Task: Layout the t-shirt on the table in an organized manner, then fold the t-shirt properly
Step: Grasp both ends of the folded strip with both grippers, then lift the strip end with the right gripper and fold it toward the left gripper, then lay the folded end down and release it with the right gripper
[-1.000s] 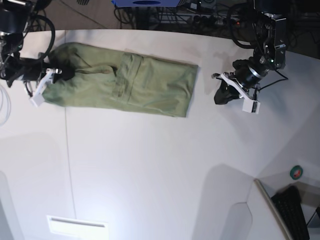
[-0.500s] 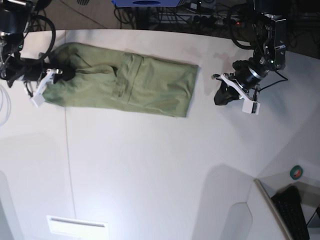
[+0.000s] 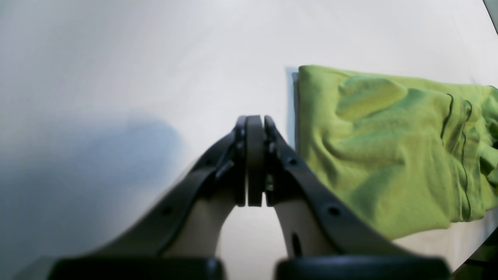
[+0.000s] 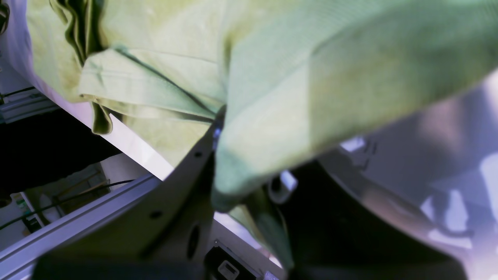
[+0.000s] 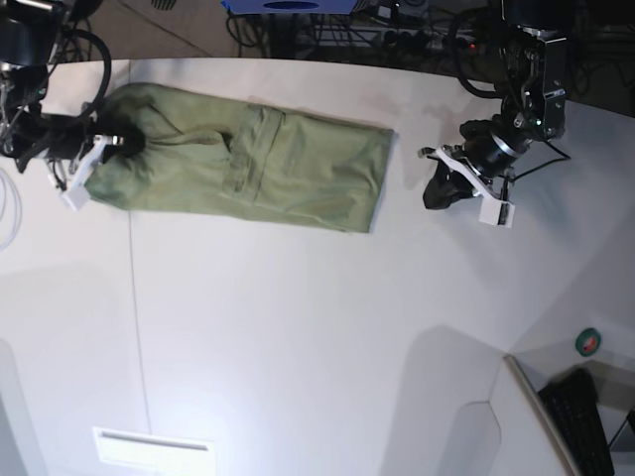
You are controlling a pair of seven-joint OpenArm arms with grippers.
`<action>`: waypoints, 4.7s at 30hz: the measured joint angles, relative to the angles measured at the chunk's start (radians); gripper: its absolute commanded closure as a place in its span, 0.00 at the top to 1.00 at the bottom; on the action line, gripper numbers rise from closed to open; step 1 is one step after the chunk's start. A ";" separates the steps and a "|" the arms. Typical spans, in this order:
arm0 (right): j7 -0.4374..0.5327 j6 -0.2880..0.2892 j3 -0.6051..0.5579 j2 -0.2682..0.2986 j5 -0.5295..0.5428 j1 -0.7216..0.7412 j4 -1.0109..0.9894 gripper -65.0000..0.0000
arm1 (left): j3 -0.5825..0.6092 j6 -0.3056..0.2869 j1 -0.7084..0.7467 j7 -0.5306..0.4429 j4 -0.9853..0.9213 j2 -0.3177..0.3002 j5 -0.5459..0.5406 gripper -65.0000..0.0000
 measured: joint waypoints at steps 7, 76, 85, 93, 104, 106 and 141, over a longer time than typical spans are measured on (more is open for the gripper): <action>0.000 0.000 0.000 0.000 0.000 0.000 0.000 0.00 | 0.000 0.000 0.002 0.000 0.000 0.000 0.000 0.00; 0.085 -1.300 -0.839 -0.124 0.005 0.130 0.480 0.00 | 0.290 0.008 -0.032 0.001 -0.010 0.040 0.004 0.00; 0.150 -1.303 -0.883 -0.114 0.004 0.150 0.410 0.00 | 0.153 0.001 0.005 0.002 0.049 -0.041 -0.004 0.00; 0.119 -1.302 -0.884 -0.116 0.001 0.145 0.418 0.11 | 0.098 0.006 -0.071 -0.004 -0.116 -0.032 0.000 0.00; 0.106 -1.303 -0.959 -0.122 0.000 0.125 0.511 0.49 | 0.106 0.001 -0.139 -0.022 -0.172 0.127 0.247 0.00; 0.105 -1.302 -0.985 -0.126 0.001 0.129 0.509 0.49 | 0.106 -0.001 -0.139 -0.022 -0.172 0.127 0.248 0.00; 0.175 -1.354 -1.091 -0.070 0.008 0.092 0.470 0.00 | 0.013 0.003 -0.035 0.001 -0.090 -0.158 -0.332 0.00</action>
